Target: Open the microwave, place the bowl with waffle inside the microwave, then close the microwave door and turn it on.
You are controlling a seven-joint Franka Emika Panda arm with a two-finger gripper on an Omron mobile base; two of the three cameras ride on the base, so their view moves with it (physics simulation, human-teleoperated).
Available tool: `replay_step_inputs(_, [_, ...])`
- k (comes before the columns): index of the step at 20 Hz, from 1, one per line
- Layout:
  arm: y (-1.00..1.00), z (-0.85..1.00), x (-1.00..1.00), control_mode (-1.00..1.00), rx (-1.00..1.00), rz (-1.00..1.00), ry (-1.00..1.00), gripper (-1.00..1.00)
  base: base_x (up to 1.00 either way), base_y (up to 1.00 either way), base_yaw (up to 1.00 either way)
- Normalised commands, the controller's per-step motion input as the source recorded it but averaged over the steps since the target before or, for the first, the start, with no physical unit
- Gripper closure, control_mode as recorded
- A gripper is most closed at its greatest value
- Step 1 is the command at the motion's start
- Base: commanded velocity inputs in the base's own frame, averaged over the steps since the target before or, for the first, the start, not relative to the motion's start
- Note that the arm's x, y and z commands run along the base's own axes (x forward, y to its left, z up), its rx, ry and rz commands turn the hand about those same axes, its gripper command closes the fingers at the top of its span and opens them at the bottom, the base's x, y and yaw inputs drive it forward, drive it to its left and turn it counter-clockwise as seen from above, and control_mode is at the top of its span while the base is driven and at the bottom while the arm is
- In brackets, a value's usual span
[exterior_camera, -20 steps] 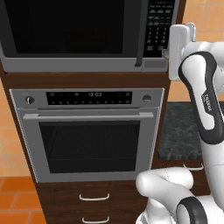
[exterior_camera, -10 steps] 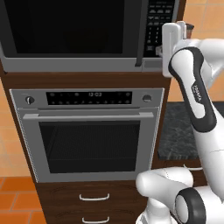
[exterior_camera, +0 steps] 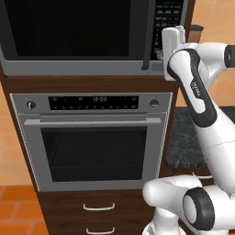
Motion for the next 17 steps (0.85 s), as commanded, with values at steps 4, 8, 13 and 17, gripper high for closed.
replay_step_inputs(4, [0.05,-0.14,0.49,-1.00,-0.02,-0.01,-0.04,1.00,0.00,0.00,0.00])
replay_step_inputs(8, [0.08,0.00,0.56,-1.00,-0.03,0.00,0.00,1.00,0.00,0.00,0.00])
replay_step_inputs(13, [0.61,0.07,0.89,-1.00,-0.31,-0.05,0.26,1.00,0.00,0.00,0.00])
replay_step_inputs(17, [0.69,0.14,1.00,-1.00,-0.37,-0.09,0.32,1.00,0.00,0.00,0.00])
